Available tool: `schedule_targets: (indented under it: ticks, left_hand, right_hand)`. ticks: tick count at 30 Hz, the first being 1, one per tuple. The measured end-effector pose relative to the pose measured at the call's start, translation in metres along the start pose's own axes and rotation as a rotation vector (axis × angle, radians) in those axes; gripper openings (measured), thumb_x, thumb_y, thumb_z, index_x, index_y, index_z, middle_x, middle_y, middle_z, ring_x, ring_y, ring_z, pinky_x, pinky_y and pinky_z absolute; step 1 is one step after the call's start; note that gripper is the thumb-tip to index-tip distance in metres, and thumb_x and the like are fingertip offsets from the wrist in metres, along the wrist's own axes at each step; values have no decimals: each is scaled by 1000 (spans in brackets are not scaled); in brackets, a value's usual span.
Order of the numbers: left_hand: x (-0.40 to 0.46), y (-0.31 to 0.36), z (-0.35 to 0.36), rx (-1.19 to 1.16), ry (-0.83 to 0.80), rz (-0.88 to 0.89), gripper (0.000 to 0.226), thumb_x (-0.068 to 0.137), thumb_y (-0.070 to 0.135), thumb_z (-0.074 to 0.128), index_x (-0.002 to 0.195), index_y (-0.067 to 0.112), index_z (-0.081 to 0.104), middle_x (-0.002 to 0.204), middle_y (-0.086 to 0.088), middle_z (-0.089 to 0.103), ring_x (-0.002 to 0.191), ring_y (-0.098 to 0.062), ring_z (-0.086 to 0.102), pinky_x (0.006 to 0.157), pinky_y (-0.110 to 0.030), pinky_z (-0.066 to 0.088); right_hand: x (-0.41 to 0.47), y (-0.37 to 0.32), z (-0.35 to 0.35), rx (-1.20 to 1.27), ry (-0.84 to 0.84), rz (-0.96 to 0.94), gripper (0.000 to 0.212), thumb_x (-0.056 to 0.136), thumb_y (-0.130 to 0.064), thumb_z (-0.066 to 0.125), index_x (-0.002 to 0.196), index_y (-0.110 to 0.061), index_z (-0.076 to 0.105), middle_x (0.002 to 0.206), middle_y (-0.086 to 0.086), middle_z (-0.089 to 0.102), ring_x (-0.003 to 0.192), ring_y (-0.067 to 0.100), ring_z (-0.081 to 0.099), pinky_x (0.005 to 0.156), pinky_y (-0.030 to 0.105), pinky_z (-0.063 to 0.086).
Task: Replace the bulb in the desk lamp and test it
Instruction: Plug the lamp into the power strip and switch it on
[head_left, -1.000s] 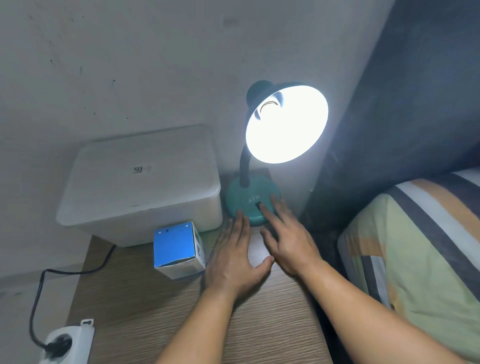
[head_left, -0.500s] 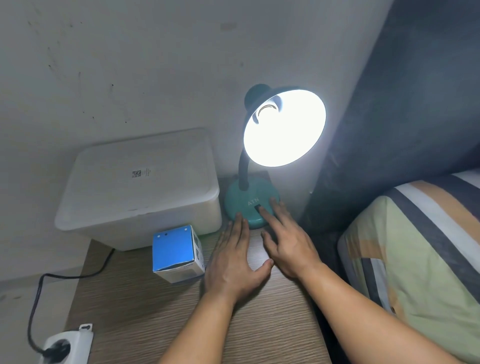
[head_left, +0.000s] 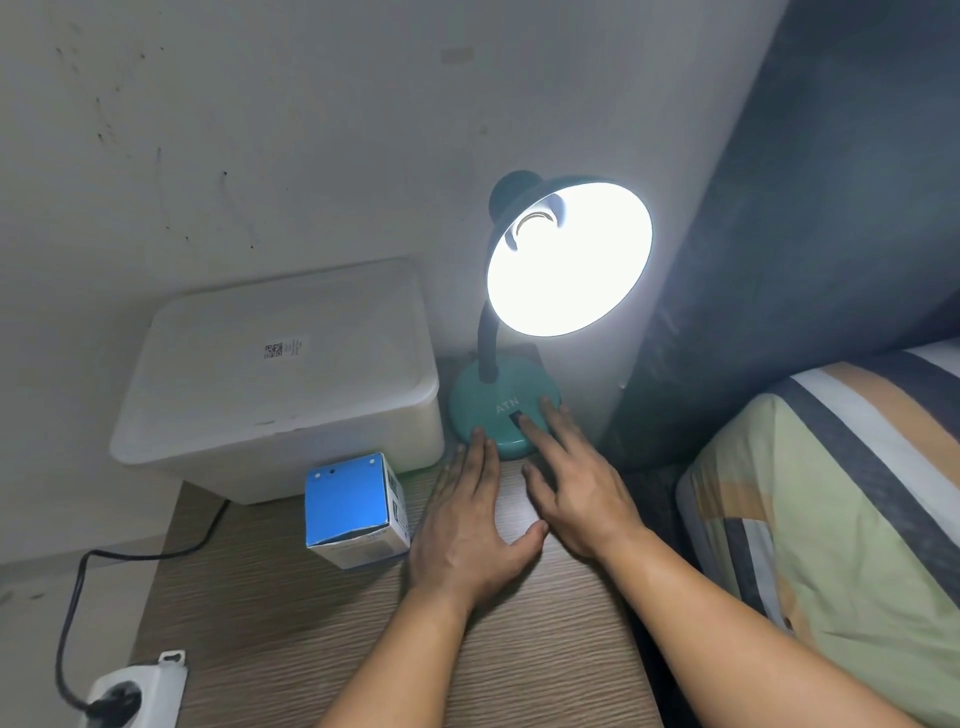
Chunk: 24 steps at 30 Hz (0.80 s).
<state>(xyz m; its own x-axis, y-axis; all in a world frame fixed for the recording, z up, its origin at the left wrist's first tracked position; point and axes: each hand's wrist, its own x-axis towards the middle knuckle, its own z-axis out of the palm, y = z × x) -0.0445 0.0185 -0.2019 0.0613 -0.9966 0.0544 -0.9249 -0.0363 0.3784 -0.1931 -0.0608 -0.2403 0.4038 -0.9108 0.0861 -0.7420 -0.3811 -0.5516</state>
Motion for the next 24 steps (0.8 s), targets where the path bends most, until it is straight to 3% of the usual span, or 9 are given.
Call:
schedule_targets:
  ticks: [11, 15, 21, 24]
  left_hand:
    - [1, -2, 1, 15, 0, 3, 102, 82, 74, 44, 159, 21, 2, 159, 10, -18, 153, -11, -8, 105, -13, -26]
    - [1, -4, 3, 13, -7, 10, 102, 83, 74, 43, 159, 21, 2, 166, 6, -10, 152, -9, -10, 105, -13, -26]
    - [1, -4, 4, 5, -10, 25, 101, 84, 74, 41, 159, 22, -2, 160, 10, -21, 143, 0, -21, 101, -11, -29]
    - [1, -4, 5, 19, -7, 31, 101, 84, 74, 41, 159, 21, -1, 164, 6, -16, 145, -2, -21, 101, -11, -30]
  right_hand:
    - [-1, -2, -5, 9, -9, -36, 64, 97, -44, 47, 154, -45, 18, 163, -10, 21, 150, 14, 19, 117, 39, 33]
    - [0, -3, -8, -24, -41, -34, 64, 97, -45, 47, 154, -42, 20, 162, -5, 25, 148, 19, 24, 116, 41, 33]
    - [4, -4, -19, -92, -62, -52, 57, 96, -40, 45, 151, -37, 33, 158, 2, 33, 141, 26, 36, 112, 43, 37]
    - [6, -9, -24, -98, -55, -41, 55, 94, -39, 42, 149, -38, 34, 155, 2, 36, 136, 27, 39, 111, 43, 38]
